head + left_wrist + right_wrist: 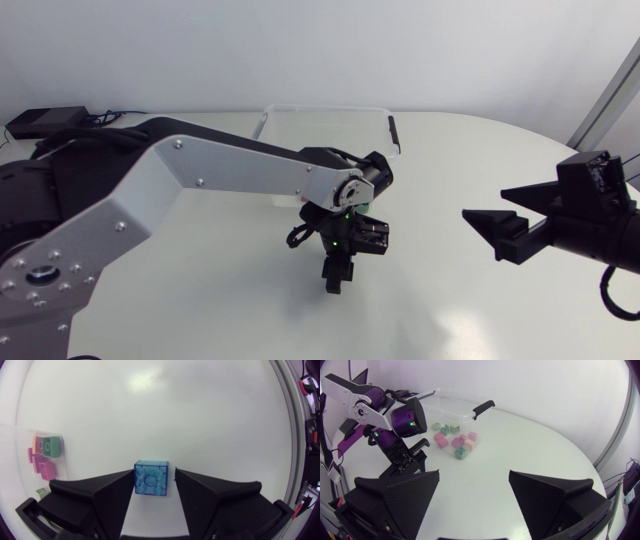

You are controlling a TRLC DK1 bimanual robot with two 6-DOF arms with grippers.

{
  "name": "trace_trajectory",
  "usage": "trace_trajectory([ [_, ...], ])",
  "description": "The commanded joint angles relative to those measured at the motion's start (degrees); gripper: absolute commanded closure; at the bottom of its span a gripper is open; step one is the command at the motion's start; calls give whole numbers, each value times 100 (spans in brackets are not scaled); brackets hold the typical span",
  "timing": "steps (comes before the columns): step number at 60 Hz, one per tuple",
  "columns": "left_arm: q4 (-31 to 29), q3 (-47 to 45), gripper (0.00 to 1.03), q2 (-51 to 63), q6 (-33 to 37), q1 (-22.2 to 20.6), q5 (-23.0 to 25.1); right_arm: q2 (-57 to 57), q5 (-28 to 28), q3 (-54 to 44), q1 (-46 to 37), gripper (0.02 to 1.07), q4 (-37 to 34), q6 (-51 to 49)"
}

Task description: Pick up the duplo bricks and place them in the container

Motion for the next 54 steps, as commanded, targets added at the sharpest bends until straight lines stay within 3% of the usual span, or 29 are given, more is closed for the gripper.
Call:
trace_trajectory([
  [1,-241,143,76,177,64,-60,-82,-291,-119,-13,-196,7,-212,-193],
  [10,-558,56,77,-324,-147,2,-231,-950,-163,-136,-688,7,43,53],
  [24,-549,-76,77,-2231,-1026,230,94,-1460,92,-435,-934,7,544,493],
  [29,-259,-6,76,-2609,-1360,450,103,-1609,277,-575,-934,7,693,502],
  [37,726,64,75,-2820,-2063,1013,103,-1864,505,-707,-934,7,711,493],
  [54,1886,724,74,-1704,-2792,1804,-266,-2550,602,-980,-987,7,579,475],
])
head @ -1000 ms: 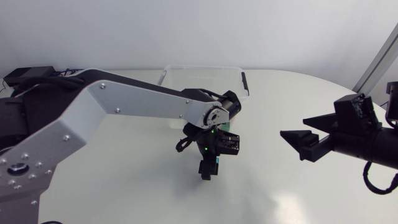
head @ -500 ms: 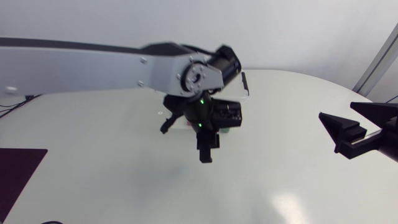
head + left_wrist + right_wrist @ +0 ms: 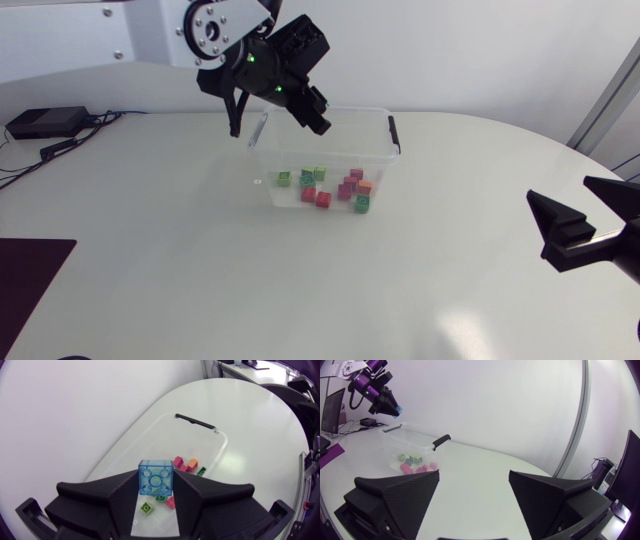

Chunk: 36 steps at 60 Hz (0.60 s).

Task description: Pick up the duplo bricks and place them in the container

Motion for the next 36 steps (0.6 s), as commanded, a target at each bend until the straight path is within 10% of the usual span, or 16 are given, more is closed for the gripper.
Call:
trace_trajectory([
  [1,251,335,73,572,-349,195,-168,-297,73,-213,-73,7,-24,80],
  [6,489,528,65,941,-481,309,-441,-798,126,-371,-73,7,-33,71],
  [12,568,748,5,1293,-665,467,-766,-1105,126,-459,-64,7,-112,9],
  [36,1657,-922,4,-369,-1008,714,-2049,-1914,152,-933,32,7,-103,194],
])
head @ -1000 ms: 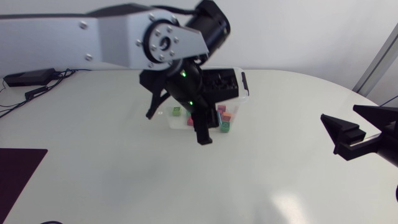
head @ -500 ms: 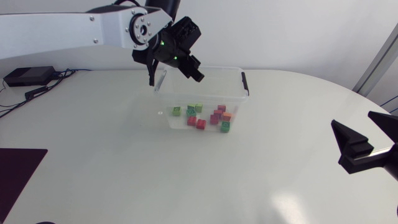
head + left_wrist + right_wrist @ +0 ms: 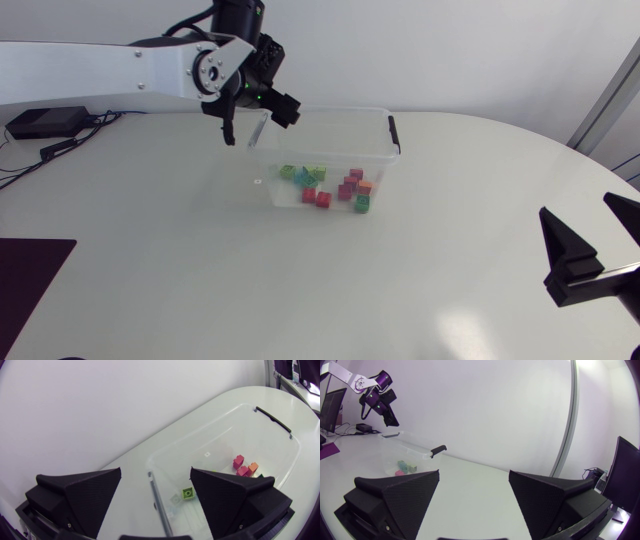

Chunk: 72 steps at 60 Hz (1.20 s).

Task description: Pick up the duplo bricks and place them in the container

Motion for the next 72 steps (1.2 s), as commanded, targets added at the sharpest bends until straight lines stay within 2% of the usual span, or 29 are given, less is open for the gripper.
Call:
trace_trajectory([
  [1,182,-343,4,-699,-138,82,-277,-41,23,-192,76,7,89,196],
  [18,235,-1591,4,-2624,-6,258,-338,-41,32,-641,375,7,555,240],
  [21,340,-2110,4,-3257,55,284,-338,-49,32,-729,410,7,581,232],
  [33,349,-3191,4,-4628,29,319,-303,-49,173,-931,463,7,731,223],
  [56,226,-5168,4,-7423,-138,363,-294,-49,1078,-1432,1227,7,1232,232],
  [72,-64,-5977,4,-8548,-288,425,-189,-49,1192,-1467,1263,7,1346,170],
])
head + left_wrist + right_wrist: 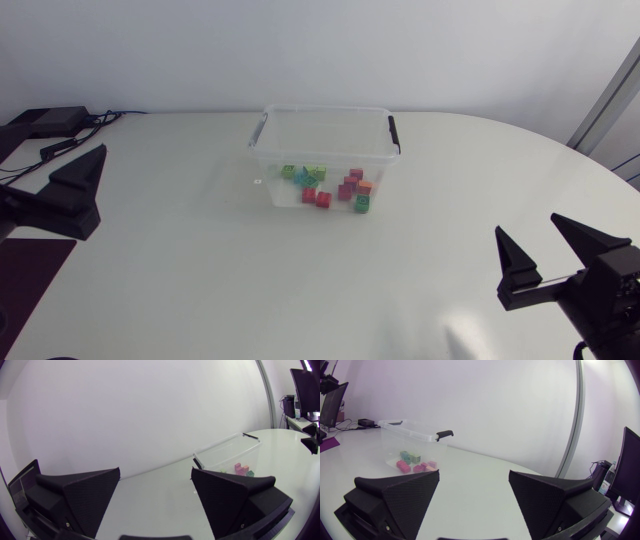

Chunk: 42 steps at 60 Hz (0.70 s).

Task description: Pick up the duplo bricks and place them in the container

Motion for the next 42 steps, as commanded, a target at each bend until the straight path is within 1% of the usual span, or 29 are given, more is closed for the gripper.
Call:
trace_trajectory([
  [1,-65,-336,4,-299,-212,81,87,-47,119,-146,64,7,140,57],
  [12,142,-846,4,-645,-502,467,450,-39,195,-176,53,7,191,260],
  [26,541,-1826,4,-1310,-1058,1208,1145,-24,340,-234,32,7,287,650],
  [42,921,-2757,4,-1943,-1587,1912,1806,-9,478,-288,12,7,379,1021],
])
